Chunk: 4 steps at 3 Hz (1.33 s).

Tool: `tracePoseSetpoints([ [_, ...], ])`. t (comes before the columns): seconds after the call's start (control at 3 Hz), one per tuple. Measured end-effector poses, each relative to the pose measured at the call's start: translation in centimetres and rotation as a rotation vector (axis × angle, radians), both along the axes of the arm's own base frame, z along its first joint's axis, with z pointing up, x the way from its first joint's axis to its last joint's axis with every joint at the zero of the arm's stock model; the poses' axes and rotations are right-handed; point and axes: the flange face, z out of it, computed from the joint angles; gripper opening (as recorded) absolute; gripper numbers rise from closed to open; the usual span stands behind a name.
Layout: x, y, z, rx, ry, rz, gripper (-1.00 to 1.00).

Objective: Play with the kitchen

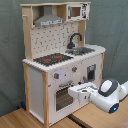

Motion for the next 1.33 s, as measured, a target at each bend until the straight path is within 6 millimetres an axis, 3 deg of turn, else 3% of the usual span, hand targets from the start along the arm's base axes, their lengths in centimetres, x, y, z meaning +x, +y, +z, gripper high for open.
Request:
tracePoseSetpoints([
  [0.67, -0.7, -4.5, -1.1, -0.026, -0.019, -0.095, 1.0],
  [1.33, 2.6, -9.4, 0.8, -0.067, -0.037, -0.172, 1.0],
])
